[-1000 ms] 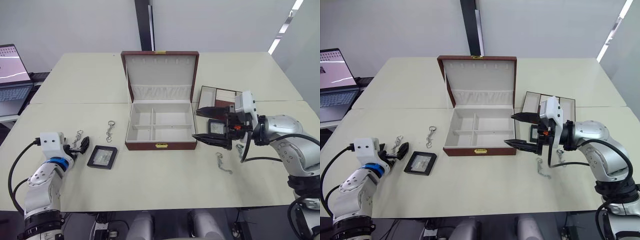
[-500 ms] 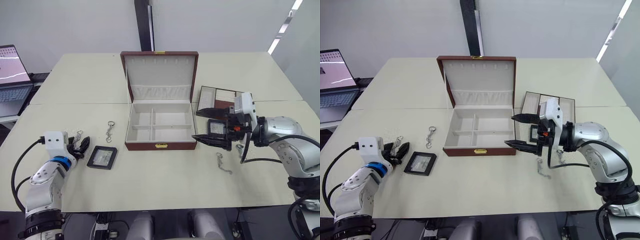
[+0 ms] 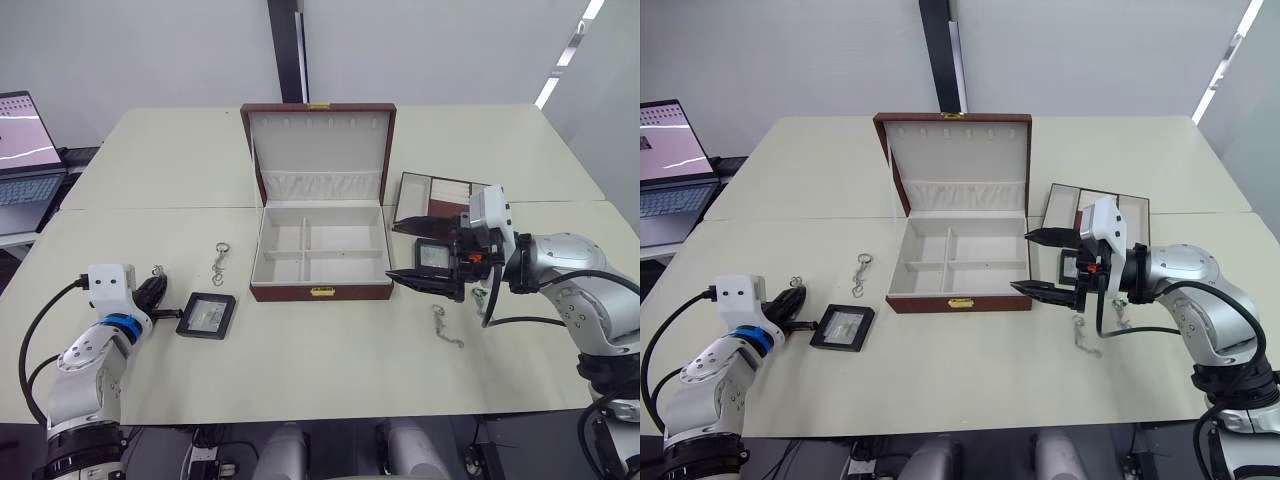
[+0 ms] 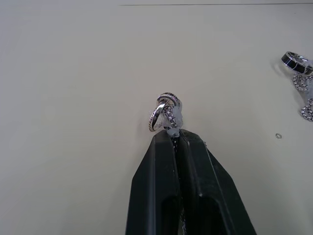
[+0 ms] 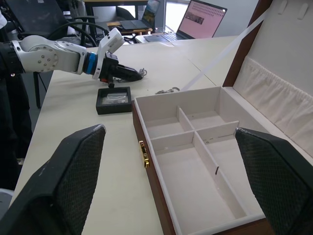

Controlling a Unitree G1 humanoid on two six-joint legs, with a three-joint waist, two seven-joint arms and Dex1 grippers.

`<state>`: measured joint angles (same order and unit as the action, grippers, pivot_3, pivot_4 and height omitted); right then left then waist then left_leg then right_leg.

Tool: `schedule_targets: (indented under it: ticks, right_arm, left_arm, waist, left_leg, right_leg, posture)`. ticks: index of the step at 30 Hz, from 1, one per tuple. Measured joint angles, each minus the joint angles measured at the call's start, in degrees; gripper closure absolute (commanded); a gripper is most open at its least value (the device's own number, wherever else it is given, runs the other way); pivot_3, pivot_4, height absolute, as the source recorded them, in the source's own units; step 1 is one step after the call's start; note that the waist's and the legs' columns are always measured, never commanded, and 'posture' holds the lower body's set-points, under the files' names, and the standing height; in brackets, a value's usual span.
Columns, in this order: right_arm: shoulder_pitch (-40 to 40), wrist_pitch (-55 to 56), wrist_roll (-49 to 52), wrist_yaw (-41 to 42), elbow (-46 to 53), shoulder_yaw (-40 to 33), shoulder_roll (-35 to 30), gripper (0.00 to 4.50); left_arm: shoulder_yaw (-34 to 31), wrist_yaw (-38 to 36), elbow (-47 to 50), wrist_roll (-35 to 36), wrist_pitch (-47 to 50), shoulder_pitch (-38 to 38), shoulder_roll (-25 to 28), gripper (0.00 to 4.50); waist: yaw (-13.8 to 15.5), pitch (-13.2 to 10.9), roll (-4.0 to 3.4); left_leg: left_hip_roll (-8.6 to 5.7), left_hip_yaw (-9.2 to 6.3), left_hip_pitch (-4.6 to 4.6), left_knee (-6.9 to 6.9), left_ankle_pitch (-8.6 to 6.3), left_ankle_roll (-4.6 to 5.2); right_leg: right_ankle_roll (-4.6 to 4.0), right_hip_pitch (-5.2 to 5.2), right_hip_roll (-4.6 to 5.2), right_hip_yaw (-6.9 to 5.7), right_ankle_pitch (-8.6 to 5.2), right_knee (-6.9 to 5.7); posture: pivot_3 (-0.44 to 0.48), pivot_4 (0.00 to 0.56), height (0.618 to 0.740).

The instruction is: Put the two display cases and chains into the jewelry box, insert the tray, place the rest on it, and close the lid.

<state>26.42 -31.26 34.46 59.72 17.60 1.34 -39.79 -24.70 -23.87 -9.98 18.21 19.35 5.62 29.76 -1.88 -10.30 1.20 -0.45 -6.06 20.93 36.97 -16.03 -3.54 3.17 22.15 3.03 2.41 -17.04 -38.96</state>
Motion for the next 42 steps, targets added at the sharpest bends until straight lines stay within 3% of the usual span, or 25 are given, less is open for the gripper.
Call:
schedule_targets:
  ticks: [16, 24, 42]
  right_arm:
    - [0.8, -0.2, 0.9, -0.4, 0.0, -0.4, 0.4, 0.0]
    - [1.3, -0.3, 1.3, -0.9, 0.0, -1.4, 0.4, 0.0]
    - [0.6, -0.2, 1.3, -2.0, -0.2, -3.0, 0.4, 0.0]
  left_arm:
    - [-2.7, 2.2, 8.3, 6.1, 5.0, -1.7, -1.0, 4.48]
    - [-3.4, 2.1, 16.6, 10.8, 9.9, 1.0, 0.5, 4.48]
    - [-2.1, -0.5, 23.0, 17.2, 18.0, 8.7, 4.7, 4.48]
  waist:
    - [0.1, -0.1, 0.13]
    - [0.0, -0.1, 0.13]
    - [0.1, -0.1, 0.16]
  left_leg:
    - [0.02, -0.03, 0.1, 0.02, 0.0, 0.0]
    - [0.0, 0.0, 0.11, 0.01, 0.0, 0.0]
    - [-0.01, -0.01, 0.13, 0.01, 0.0, -0.01]
  right_leg:
    - [0.0, 0.02, 0.0, -0.06, 0.0, 0.02]
    - [0.0, 0.03, -0.04, -0.06, 0.0, 0.04]
    - [0.0, 0.03, -0.09, -0.06, 0.0, 0.05]
  posture:
    - [0.0, 0.15, 0.74]
    - [0.0, 0.15, 0.74]
    - [0.0, 0.15, 0.74]
